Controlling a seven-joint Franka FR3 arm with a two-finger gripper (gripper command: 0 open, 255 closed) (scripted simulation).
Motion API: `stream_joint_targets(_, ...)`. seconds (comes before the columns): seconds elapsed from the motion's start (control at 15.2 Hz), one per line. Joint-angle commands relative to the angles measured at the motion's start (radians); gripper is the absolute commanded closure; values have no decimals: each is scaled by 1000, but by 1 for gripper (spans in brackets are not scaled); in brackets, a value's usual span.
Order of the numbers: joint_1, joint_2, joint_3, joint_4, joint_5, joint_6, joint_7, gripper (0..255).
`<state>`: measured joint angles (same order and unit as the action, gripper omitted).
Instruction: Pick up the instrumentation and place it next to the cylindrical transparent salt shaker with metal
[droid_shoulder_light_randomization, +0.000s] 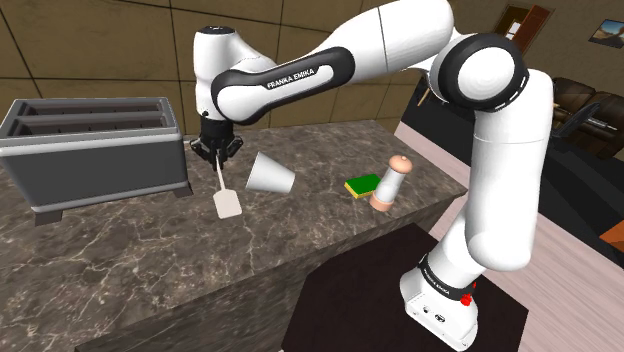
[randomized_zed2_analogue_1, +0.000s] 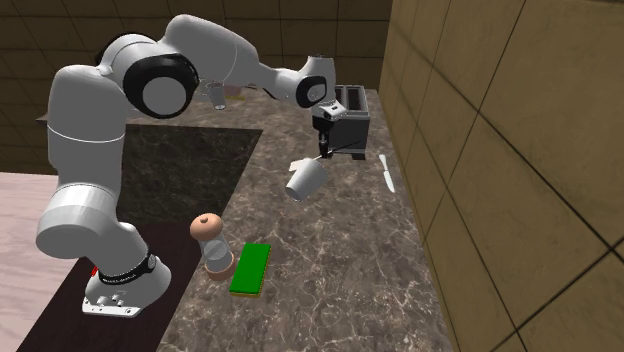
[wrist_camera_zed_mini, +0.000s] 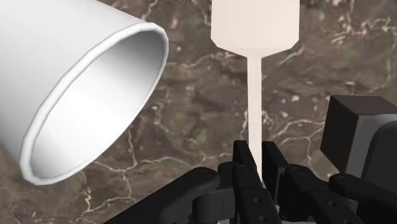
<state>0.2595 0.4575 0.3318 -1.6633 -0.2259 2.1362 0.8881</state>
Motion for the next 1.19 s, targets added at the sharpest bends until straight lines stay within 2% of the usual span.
stream_joint_targets(0.0, -2, -11, 3, 13, 6, -23, -5, 255)
stream_joint_targets(1.12, -3, -72, 18, 155, 39, -222, -35, 255)
